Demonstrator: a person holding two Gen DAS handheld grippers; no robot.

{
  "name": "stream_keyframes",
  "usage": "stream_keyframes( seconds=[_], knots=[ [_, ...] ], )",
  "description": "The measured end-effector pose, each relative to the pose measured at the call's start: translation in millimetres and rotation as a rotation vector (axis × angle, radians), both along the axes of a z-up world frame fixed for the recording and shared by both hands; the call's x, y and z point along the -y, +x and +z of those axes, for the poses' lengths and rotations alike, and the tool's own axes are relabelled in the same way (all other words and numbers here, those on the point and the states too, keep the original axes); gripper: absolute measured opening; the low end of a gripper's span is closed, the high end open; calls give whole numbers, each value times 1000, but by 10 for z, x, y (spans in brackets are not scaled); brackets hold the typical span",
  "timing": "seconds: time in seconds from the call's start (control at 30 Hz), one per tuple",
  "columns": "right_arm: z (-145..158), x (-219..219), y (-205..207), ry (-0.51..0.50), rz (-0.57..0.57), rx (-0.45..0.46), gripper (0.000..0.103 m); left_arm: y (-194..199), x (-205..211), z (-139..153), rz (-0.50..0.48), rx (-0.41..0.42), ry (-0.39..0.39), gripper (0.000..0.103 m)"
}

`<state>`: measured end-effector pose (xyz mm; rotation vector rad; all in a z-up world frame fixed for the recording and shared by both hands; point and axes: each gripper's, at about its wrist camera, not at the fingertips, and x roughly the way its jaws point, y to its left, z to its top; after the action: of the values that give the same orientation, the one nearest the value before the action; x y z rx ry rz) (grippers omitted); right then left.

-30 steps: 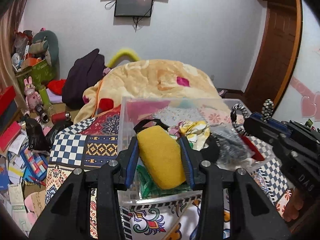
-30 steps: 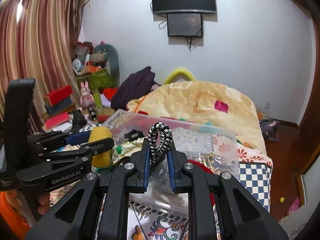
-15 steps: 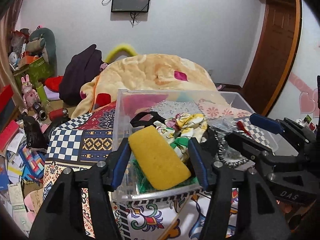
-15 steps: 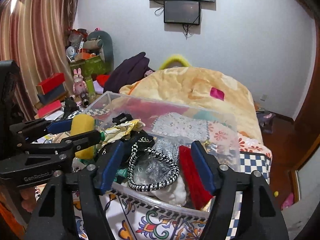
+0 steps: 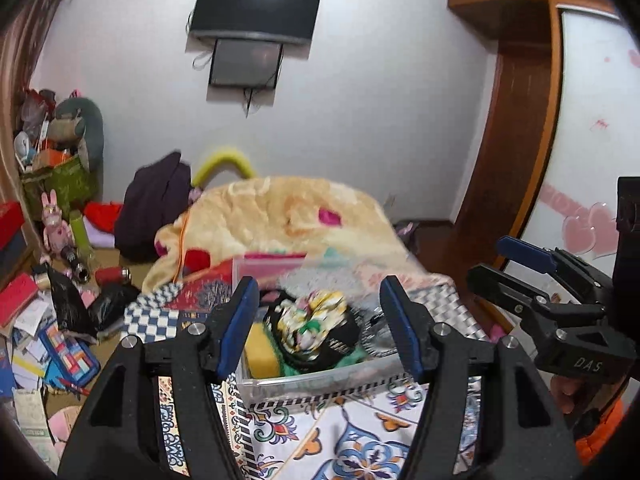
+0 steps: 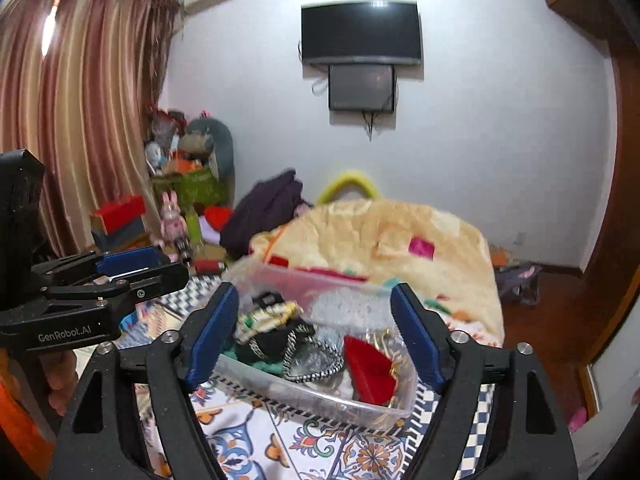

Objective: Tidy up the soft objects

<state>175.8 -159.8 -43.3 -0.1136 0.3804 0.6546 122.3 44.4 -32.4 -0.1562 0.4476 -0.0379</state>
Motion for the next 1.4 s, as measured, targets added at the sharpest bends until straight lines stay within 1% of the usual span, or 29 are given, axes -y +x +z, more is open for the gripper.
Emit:
stream_keyframes(
  seconds=[0.13, 0.23, 0.33, 0.47, 0.53, 0.6, 0.63, 0.67, 0.77, 0.9, 1.27, 1.4],
  knots=[
    [194, 105, -265, 26, -3, 75, 79, -297, 73, 279, -11, 89, 17, 63],
    [315, 178, -425, 55, -7, 111, 79, -499, 129, 444, -17, 144, 26, 64],
    [370, 249, -554, 92, -3, 125, 85, -697, 169, 555, -20, 194, 33, 70],
    [394, 297, -652, 118, -14, 137, 87, -874, 205, 636, -7, 239, 50, 77],
    [379, 294, -668, 121, -15, 136, 89, -917, 209, 651, -13, 244, 42, 80],
    [371, 297, -705, 125, -26, 142, 95, -955, 210, 660, -12, 249, 41, 81],
    [364, 304, -707, 127, -30, 144, 102, -964, 212, 661, -11, 251, 44, 82],
    [358, 312, -720, 133, -33, 147, 103, -968, 219, 659, -9, 253, 48, 83],
    [354, 325, -732, 143, -31, 143, 103, -971, 250, 643, -5, 255, 56, 88],
    [350, 343, -742, 143, -47, 150, 103, -968, 250, 624, 1, 256, 62, 89],
    [316, 381, -732, 149, -42, 137, 103, -948, 256, 571, 2, 248, 69, 94],
    [312, 388, -734, 148, -39, 136, 103, -937, 257, 564, 0, 245, 64, 95]
  ],
)
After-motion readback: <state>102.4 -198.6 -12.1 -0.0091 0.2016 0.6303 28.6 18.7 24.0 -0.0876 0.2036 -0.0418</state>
